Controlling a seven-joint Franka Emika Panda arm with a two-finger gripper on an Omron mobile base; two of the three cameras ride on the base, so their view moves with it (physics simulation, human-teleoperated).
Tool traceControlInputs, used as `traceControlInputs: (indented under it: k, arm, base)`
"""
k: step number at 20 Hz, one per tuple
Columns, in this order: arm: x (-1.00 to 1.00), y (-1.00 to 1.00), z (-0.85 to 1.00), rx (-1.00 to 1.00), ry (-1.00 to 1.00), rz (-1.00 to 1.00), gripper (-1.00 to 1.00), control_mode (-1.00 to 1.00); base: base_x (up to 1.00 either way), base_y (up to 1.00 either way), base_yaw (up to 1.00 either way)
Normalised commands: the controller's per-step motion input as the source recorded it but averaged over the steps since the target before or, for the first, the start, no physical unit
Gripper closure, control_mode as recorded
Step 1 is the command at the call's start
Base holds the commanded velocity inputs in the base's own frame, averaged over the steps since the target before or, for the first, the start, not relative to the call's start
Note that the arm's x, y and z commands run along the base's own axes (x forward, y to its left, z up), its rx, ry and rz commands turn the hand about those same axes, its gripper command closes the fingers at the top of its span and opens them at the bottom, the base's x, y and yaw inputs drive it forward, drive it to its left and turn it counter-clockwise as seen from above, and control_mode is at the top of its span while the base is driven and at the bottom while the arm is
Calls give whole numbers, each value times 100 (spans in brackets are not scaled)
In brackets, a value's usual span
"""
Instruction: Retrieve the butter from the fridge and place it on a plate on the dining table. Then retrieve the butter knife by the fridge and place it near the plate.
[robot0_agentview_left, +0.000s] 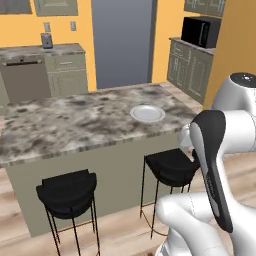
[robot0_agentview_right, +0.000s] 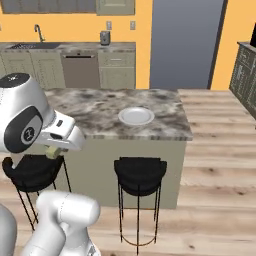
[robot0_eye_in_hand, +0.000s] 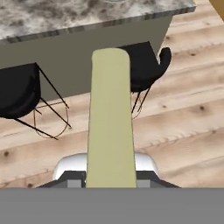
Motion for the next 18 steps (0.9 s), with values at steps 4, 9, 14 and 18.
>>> traceControlInputs:
  k: [4,9,14,18]
  arm:
    - [0,0,0,0,0,0,100,100]
    - [0,0,0,0,0,0,100,100]
    - [0,0,0,0,0,0,100,100]
    - [0,0,0,0,0,0,100,100]
  base:
    - [54,-39,27]
    - [91,-28,19]
    - [97,-22,3]
    - [71,-9,-5]
